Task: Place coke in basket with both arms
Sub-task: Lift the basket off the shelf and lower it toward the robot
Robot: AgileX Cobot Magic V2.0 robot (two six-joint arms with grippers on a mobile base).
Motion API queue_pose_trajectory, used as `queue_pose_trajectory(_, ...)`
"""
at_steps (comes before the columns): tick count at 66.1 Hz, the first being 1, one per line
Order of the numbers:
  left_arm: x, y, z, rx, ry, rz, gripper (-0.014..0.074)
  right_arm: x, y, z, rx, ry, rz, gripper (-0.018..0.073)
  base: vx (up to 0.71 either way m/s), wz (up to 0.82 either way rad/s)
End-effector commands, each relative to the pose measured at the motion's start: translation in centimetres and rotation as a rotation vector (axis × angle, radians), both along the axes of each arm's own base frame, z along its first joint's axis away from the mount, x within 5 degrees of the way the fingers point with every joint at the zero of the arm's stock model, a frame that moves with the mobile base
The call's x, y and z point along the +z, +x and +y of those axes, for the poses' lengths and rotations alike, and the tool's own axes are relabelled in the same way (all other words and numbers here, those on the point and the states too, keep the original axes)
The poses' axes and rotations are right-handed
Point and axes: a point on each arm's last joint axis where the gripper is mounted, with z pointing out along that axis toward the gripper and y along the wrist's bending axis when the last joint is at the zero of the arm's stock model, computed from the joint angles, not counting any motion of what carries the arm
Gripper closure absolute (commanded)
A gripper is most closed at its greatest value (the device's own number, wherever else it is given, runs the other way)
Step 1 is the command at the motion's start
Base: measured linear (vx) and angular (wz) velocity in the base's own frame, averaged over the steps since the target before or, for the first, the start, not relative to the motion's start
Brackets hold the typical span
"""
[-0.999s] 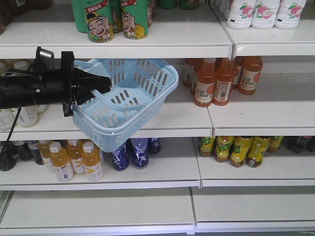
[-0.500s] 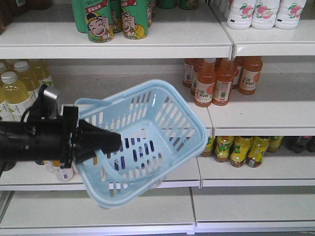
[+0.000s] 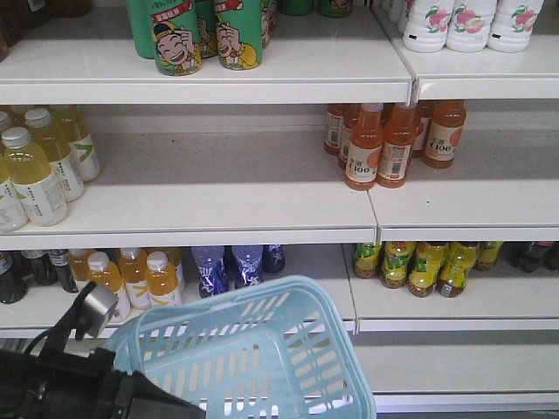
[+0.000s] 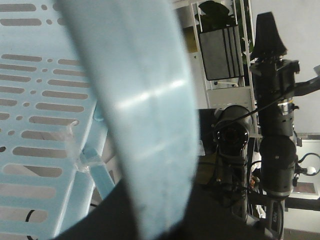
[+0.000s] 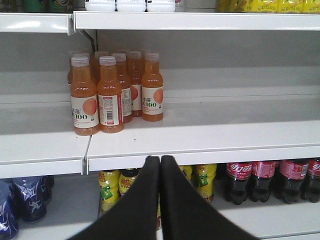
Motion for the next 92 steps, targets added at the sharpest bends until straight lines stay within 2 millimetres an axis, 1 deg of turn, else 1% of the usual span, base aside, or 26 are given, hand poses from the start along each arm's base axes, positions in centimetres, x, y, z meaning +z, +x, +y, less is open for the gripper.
queue_pose_trajectory(1,1.22,-0.63,-0.38,0.007,-0.151,-0.055,0.0604,0.41,-0.06,0.00,-0.004,-0.022,-0.070,0.0569,0.00,0.00)
queue_pose_trajectory(39,0.81,-0.69,-0.28,0.038,-0.145,-0.050,0.0604,0.41,-0.06,0.00,-0.004,-0.022,-0.070,0.0569,0.00,0.00)
queue_pose_trajectory(92,0.83,-0.63,-0.28,0.039,-0.142,-0.053,0.0603,0.41,-0.06,0.00,-0.004,-0.022,-0.070,0.0569,0.00,0.00)
